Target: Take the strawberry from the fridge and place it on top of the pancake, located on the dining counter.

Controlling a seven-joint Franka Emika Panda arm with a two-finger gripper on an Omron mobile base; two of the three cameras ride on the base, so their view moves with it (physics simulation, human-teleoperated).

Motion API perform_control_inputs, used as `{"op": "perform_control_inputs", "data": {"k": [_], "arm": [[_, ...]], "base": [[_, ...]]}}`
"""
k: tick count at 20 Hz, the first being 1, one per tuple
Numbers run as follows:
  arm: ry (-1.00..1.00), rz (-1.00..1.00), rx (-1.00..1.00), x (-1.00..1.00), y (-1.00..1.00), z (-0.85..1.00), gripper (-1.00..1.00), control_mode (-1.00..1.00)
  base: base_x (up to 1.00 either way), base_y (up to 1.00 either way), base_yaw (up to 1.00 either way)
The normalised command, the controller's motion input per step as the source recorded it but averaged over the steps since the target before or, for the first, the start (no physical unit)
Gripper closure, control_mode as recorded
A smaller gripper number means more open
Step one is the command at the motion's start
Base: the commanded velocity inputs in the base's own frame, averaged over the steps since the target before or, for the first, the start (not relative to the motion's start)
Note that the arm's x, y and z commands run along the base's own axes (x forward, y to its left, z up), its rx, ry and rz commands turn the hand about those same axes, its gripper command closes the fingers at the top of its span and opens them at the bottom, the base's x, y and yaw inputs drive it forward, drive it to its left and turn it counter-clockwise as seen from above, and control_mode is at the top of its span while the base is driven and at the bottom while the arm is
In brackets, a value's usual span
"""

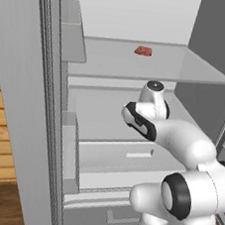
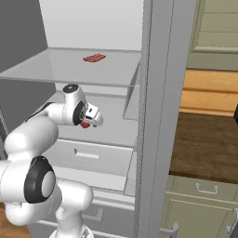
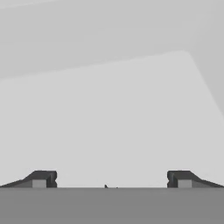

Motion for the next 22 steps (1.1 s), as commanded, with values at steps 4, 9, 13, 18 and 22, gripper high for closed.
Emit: {"op": "perform_control_inputs", "data": {"k": [4, 9, 13, 18, 22], "arm": [[0.04, 0.00, 0.00, 0.00, 0.00, -0.37, -1.00, -1.00], [0.05, 0.00, 0.00, -0.07, 0.00, -0.38, -1.00, -1.00], [0.03, -0.01, 0.00, -0.33, 0.03, -0.43, -1.00, -1.00], [0.02, -0.01, 0.00, -0.30, 0.00, -0.42, 1.00, -1.00], [0.00, 0.00, 0.01, 0.00, 0.00, -0.28, 1.00, -1.00]], "base": [[0.00, 0.00, 0.00], [0.00, 0.00, 0.00], [0.00, 0.00, 0.00], [0.00, 0.00, 0.00], [0.00, 0.00, 0.00]]}}
